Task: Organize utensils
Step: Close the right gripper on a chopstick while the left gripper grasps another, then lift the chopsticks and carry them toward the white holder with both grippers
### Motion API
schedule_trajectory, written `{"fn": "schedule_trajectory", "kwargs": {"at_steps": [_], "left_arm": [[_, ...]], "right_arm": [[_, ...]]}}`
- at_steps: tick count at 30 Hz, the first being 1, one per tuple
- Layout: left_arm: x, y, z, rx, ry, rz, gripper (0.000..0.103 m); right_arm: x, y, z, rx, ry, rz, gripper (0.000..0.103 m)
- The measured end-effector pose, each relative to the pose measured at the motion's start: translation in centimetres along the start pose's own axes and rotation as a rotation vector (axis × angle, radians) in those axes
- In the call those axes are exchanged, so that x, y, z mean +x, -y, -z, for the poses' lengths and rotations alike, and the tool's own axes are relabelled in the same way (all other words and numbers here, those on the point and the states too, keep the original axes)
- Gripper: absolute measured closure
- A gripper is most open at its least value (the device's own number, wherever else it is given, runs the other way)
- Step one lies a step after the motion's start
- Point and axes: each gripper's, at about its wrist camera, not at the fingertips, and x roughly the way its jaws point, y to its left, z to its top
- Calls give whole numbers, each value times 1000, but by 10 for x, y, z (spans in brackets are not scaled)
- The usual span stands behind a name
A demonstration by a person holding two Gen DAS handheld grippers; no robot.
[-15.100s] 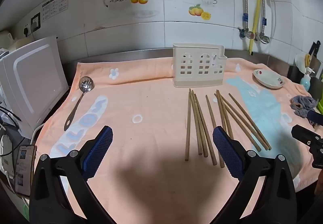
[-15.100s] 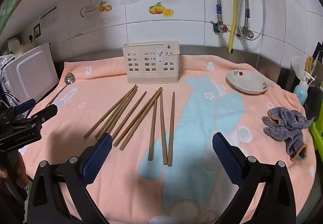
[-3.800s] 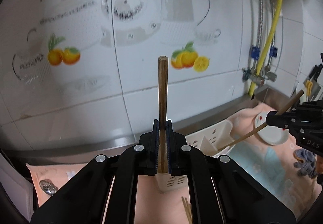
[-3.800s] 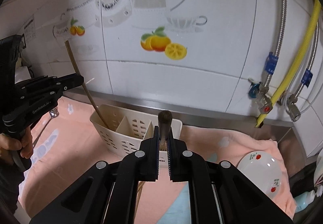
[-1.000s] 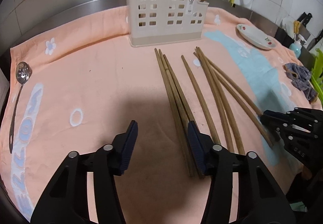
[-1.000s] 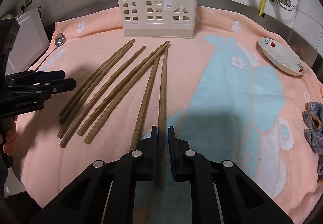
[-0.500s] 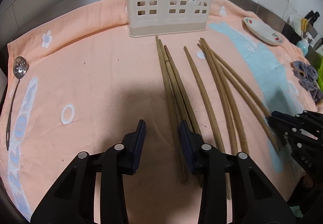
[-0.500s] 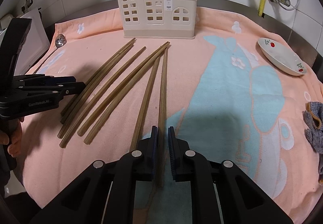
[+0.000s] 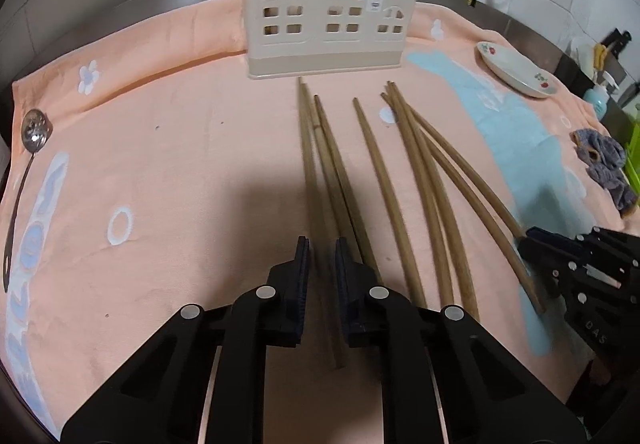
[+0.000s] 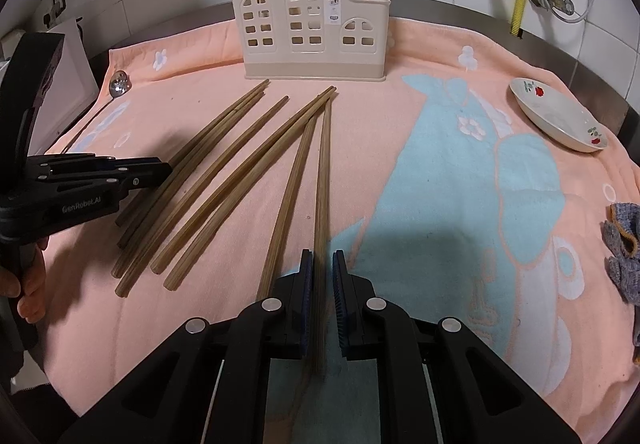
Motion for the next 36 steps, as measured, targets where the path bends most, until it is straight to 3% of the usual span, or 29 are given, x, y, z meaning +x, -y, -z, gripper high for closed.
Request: {"fn": "schedule_trajectory", "kwargs": {"at_steps": [19, 36], "left_arm": [[-3, -9, -2, -31, 3, 35, 95], [-64, -17, -40, 16, 180, 52, 96]], "right_arm": [[-13, -2, -4, -17, 46, 17, 97], [-79, -4, -71, -85, 254, -7, 97]]}}
